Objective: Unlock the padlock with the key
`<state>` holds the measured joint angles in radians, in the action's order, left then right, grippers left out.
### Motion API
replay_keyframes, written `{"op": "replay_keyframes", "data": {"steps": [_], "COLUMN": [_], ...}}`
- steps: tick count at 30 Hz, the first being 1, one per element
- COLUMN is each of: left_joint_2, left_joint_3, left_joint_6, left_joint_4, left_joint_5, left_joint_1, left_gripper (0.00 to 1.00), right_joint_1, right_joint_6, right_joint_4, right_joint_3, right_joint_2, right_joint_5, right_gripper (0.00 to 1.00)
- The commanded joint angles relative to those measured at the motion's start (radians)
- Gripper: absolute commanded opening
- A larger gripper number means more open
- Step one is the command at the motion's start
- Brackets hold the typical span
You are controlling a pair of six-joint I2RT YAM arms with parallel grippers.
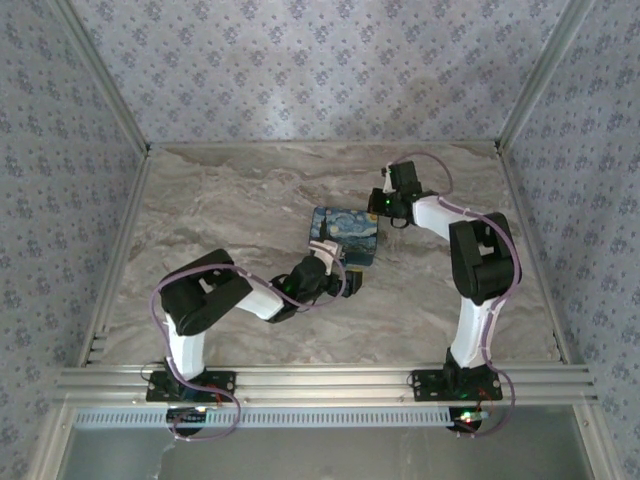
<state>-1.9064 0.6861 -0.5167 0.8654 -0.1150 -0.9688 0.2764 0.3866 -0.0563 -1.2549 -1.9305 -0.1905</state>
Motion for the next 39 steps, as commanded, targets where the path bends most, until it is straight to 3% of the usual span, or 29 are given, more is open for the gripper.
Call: {"op": "replay_keyframes", "data": {"steps": [1, 8, 13, 20, 27, 33, 39], "left_joint_2": [-0.035, -0.055, -0.075, -0.091, -0.113, -0.131, -0.132], "left_joint_3": [0.025, 0.003, -0.023, -0.058, -0.066, -0.072, -0.059], "left_joint_6": [0.017, 0.009, -0.076, -0.154, -0.182, -0.211, -0.191], "left_joint_4": [0.042, 0.168, 0.292, 0.405, 0.441, 0.463, 0.413], "left_joint_5": [0.075, 0.18, 0.305, 0.391, 0.438, 0.444, 0.375], "left_joint_1": [-0.004, 0.023, 0.078, 0.116, 0.123, 0.12, 0.089], "left_gripper": [0.92, 0.86, 0.81, 0.76, 0.6, 0.59, 0.68], "right_joint_1": [0.02, 0.037, 0.038, 0.039, 0.043, 0.044, 0.051], "right_joint_6": [-0.031, -0.029, -0.032, -0.034, -0.032, -0.032, -0.025], "right_joint_4": [0.009, 0.012, 0.013, 0.017, 0.023, 0.026, 0.03], "right_joint_3": [-0.028, -0.018, 0.0, 0.008, 0.017, 0.021, 0.032], "right_joint_2": [-0.009, -0.003, 0.008, 0.024, 0.027, 0.033, 0.042], "right_joint_5": [-0.005, -0.007, -0.005, -0.009, -0.01, -0.013, -0.015], "right_gripper": [0.0, 0.0, 0.0, 0.0, 0.0, 0.0, 0.0]}}
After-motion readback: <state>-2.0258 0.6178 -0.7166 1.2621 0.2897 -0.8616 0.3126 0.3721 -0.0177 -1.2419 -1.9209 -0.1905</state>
